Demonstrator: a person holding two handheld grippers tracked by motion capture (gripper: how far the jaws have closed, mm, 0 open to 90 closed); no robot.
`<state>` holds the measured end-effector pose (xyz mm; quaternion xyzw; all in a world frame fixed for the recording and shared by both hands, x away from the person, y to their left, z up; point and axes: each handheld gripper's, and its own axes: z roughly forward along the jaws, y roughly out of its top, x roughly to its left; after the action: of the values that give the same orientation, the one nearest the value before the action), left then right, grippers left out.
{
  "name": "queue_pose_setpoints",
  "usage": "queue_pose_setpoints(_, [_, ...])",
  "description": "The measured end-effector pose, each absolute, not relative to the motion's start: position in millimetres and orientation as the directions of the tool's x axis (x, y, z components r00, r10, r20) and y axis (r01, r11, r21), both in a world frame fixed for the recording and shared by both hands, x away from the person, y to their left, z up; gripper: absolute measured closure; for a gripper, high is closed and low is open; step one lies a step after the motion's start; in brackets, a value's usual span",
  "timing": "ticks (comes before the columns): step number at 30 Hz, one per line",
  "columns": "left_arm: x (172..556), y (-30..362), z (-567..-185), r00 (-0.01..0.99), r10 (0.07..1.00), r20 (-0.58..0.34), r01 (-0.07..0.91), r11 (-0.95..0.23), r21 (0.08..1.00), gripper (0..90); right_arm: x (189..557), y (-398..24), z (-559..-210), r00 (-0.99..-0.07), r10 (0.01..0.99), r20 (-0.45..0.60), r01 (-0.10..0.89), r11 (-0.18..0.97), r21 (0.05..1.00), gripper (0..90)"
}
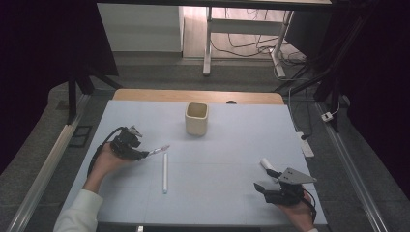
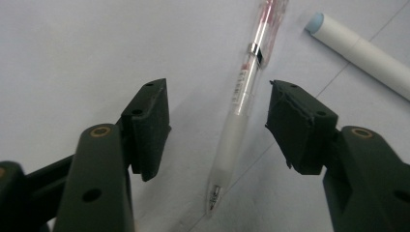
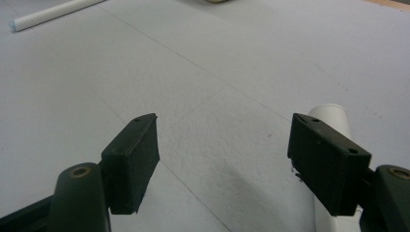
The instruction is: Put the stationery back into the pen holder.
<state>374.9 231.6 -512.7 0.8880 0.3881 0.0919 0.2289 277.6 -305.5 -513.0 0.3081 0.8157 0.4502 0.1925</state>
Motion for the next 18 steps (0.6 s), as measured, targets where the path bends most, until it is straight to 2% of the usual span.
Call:
queue_pose_setpoints(10, [378.3, 226.6, -521.2, 0.714, 0.699, -0.034, 0.641, -0.634, 0.432, 52.5, 277.9, -305.9, -513.2, -0.738, 0.673, -0.037, 0.333, 0.412, 0.849, 26.5])
queue_pose_setpoints(18, [377.7, 225.2, -521.0, 0.723, 0.69, -0.044, 0.636, -0.639, 0.433, 63.0, 277.9, -305.1, -513.8, -0.735, 0.677, -0.04, 0.331, 0.41, 0.85, 26.6])
